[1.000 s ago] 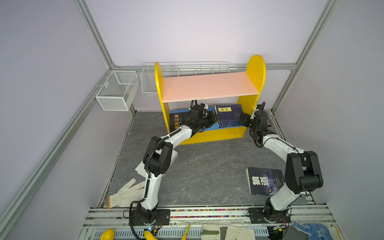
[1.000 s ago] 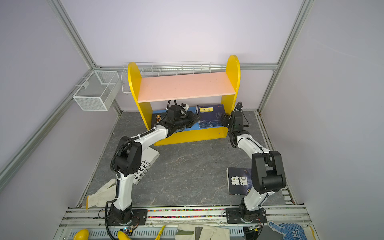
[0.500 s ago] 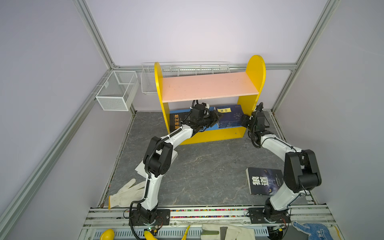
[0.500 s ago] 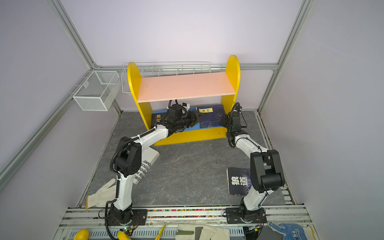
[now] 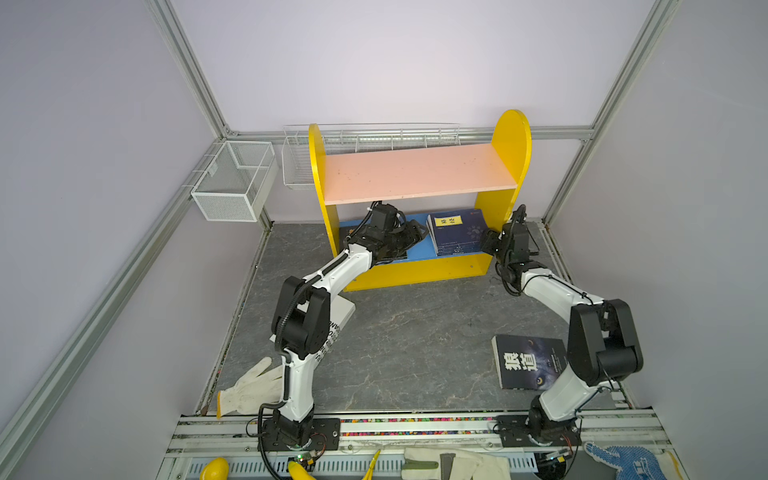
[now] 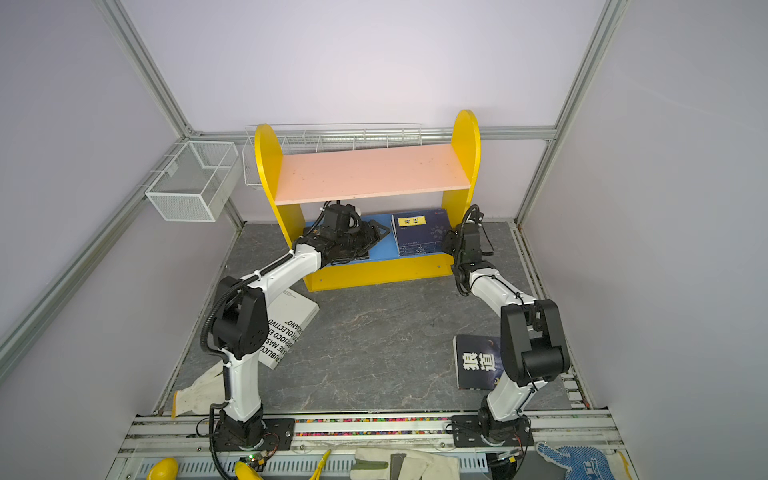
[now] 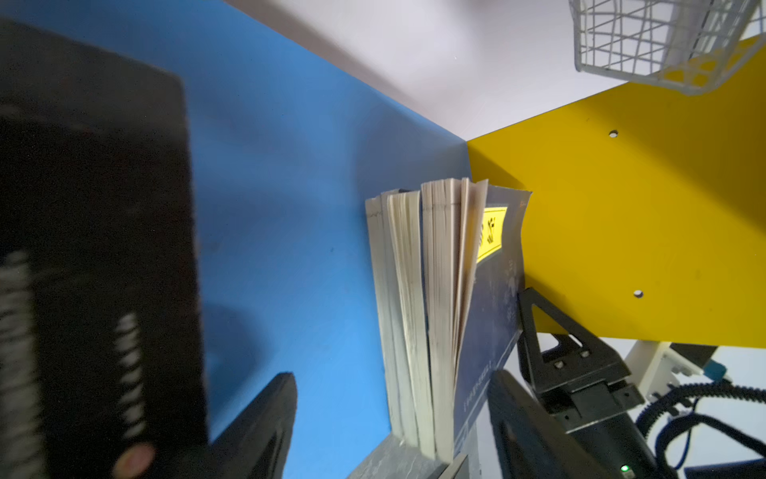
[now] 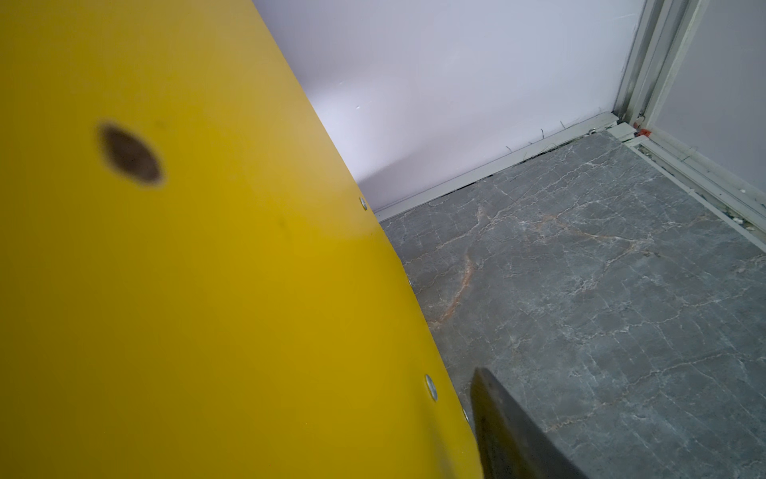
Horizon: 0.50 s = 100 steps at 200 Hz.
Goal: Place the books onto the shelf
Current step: 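Release the blue book and pull the left gripper back from the shelf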
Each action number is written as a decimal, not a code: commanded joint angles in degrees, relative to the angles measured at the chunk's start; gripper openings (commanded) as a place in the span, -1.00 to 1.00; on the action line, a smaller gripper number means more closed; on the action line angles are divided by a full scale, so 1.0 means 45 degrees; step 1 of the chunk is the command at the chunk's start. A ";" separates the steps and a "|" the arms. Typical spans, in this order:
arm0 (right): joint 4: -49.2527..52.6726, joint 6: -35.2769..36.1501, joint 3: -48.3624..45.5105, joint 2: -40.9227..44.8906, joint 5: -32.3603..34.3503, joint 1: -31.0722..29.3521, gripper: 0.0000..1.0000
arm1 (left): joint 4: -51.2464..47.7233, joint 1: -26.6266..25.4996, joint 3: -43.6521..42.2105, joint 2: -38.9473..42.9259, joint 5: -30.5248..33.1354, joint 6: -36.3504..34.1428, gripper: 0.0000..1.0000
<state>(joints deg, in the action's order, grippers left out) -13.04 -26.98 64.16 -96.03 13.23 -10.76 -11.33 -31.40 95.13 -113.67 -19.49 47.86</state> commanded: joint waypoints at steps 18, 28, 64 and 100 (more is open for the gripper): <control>0.0455 0.0431 0.0337 0.2037 -0.0624 -0.0147 0.56 | 0.1509 -0.0054 -0.1886 0.2913 -0.0291 -0.1593 0.51; 0.0745 0.0558 0.0295 0.2539 -0.0689 -0.0145 0.60 | 0.1986 -0.0054 -0.2589 0.3380 -0.0817 -0.1633 0.52; 0.2150 0.0889 -0.0464 0.4491 -0.0616 -0.0600 0.87 | 0.3120 -0.0159 -0.4934 0.4928 -0.2297 -0.1544 0.54; 0.6165 0.0475 -0.0695 0.6110 0.1154 -0.0545 0.96 | 0.2851 -0.1410 -0.6366 0.5786 -0.2581 -0.1980 0.57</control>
<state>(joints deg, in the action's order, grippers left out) -1.02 -24.36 62.43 -71.35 12.14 -13.58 0.86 -33.41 69.54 -88.55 -28.56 42.04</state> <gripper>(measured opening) 0.993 0.785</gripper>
